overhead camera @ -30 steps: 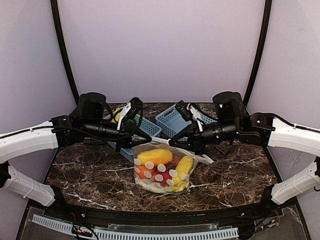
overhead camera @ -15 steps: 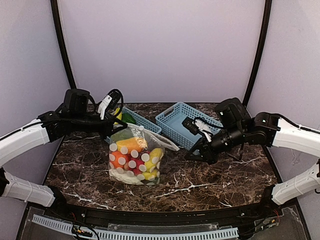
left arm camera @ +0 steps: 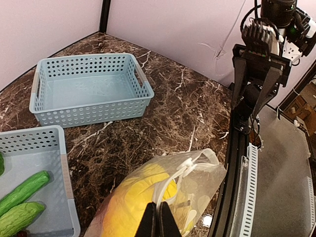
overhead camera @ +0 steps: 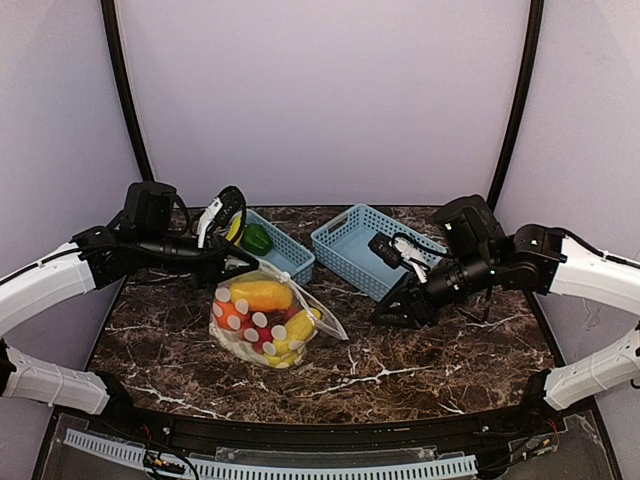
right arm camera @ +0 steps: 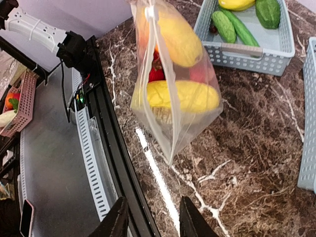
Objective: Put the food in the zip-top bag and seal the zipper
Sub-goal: Adjust the zipper food storage bag at the center of the board.
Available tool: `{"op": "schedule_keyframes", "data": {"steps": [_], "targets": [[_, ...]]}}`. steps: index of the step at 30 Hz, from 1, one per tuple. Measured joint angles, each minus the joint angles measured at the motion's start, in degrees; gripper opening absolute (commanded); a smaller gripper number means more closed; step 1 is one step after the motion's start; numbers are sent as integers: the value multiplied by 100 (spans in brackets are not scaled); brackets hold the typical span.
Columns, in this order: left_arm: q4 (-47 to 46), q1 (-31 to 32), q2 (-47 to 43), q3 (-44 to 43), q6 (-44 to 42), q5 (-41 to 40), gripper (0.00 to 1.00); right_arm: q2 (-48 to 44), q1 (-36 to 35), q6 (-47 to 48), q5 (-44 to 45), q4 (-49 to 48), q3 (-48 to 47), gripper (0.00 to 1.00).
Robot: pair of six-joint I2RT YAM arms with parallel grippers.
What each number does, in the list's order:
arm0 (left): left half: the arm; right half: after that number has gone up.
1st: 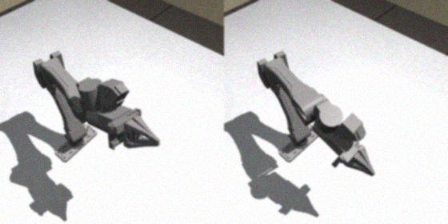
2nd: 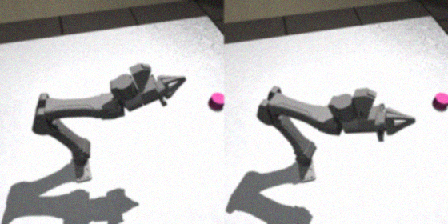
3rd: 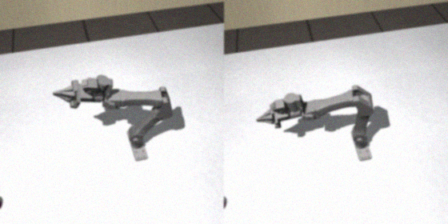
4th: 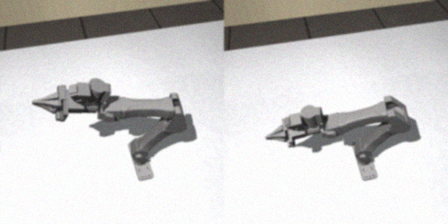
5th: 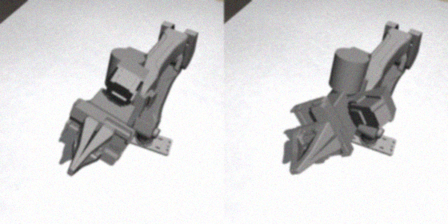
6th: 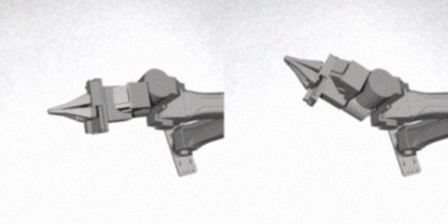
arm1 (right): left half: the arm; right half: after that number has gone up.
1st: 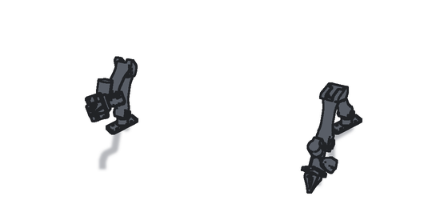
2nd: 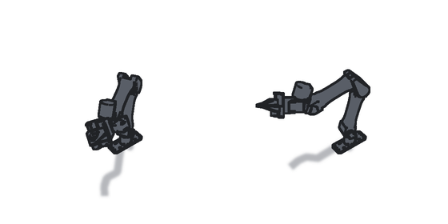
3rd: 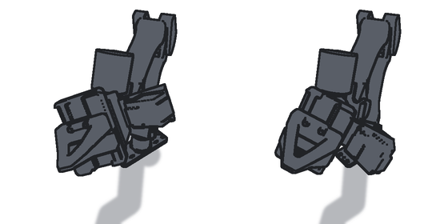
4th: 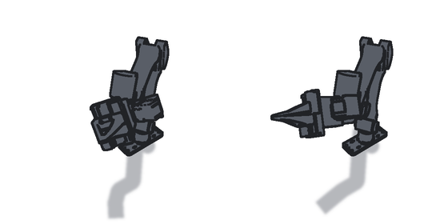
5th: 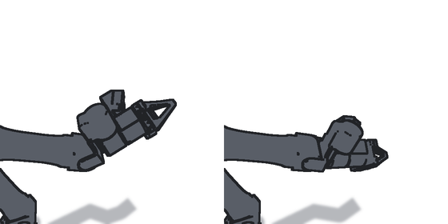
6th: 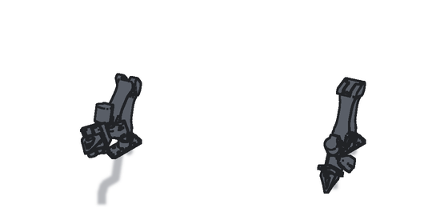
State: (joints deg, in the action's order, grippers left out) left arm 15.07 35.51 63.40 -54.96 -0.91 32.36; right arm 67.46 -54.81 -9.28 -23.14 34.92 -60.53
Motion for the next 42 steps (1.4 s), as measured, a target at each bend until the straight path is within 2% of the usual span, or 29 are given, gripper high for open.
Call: {"op": "schedule_keyframes", "data": {"steps": [4, 9, 15, 21, 24, 26, 27, 30, 32, 36, 42], "targets": [[4, 0, 101, -4, 0, 332, 1, -13, -31, -149, 26, -568, 4, 53], [13, 0, 109, -9, -4, 367, 1, 52, -203, -243, 57, -1158, 199, 65], [59, 0, 109, -20, -13, 328, 1, 417, -463, -310, 131, -1650, 669, 68], [133, 0, 109, -35, -17, 302, 1, 706, -520, -326, 420, -1971, 1043, 67], [157, 0, 109, -50, -22, 291, 1, 815, -520, -302, 608, -2120, 1058, 61], [181, 0, 109, -61, -24, 275, 1, 874, -520, -249, 675, -2229, 1058, 51], [181, 0, 109, -66, -26, 264, 1, 909, -522, -238, 704, -2288, 1058, 44], [190, 0, 109, -94, -39, 240, 1, 1027, -527, -175, 743, -2387, 1056, 12], [210, 2, 109, -103, -57, 201, 1, 1082, -529, -116, 752, -2378, 1043, 0], [356, 0, 105, -140, -177, 55, 1, 1047, -533, -35, 785, -1878, 688, 0], [682, 0, 92, -321, -455, -142, 1, 487, -535, 87, 527, -981, -203, 0]]}}
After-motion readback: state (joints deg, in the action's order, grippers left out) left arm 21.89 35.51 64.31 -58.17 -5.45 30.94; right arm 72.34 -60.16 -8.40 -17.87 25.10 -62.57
